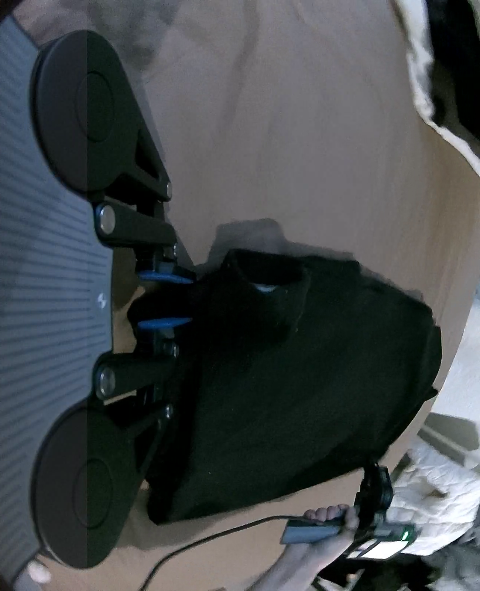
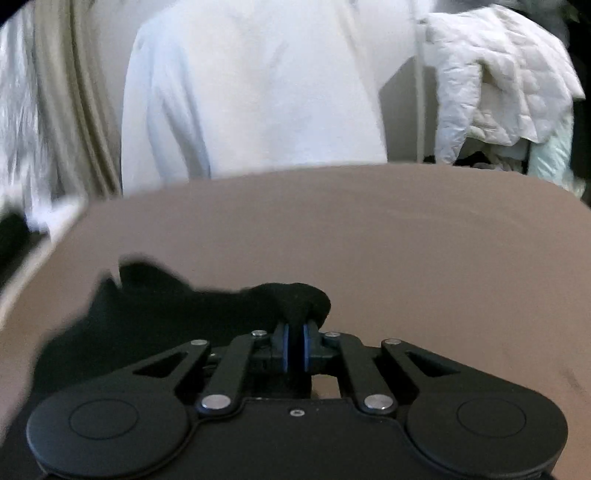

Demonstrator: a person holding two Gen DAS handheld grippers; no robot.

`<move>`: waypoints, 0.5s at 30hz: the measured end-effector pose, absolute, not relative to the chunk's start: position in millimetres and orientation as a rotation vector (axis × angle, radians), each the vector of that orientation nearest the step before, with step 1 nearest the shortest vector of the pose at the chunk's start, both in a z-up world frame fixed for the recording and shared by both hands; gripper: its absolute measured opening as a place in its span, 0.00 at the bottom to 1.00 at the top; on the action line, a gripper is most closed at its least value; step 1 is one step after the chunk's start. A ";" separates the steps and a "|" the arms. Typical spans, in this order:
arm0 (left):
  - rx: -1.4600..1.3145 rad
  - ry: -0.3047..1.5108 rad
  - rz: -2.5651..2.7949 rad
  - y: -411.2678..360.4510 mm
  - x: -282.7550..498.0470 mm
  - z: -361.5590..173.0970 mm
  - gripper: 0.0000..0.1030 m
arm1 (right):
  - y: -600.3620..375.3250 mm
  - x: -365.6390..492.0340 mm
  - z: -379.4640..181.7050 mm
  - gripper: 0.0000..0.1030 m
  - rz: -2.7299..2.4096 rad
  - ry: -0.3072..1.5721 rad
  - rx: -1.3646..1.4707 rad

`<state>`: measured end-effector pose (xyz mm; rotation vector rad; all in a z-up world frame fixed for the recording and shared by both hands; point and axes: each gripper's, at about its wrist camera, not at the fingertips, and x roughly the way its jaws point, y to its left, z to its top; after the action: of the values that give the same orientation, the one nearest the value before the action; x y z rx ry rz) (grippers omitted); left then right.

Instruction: Fold clothes

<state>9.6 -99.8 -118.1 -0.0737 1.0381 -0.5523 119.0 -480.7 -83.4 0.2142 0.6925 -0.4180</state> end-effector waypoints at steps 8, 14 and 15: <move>-0.278 1.089 -0.491 -47.4 18.1 -112.3 0.20 | -464.2 22.6 -74.1 0.60 -0.442 0.800 0.309; -0.488 1.067 -0.585 -38.5 24.6 -116.3 0.43 | -441.0 -104.0 -109.4 0.61 -0.119 0.885 0.819; -0.496 1.075 -0.589 -41.5 25.0 -120.0 0.51 | -430.2 -121.4 -118.2 0.61 -0.071 0.894 0.888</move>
<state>25.0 -41.5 -120.0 -0.4960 1.0747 -0.5888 -121.4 -430.2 -118.2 0.8878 0.8936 -0.0707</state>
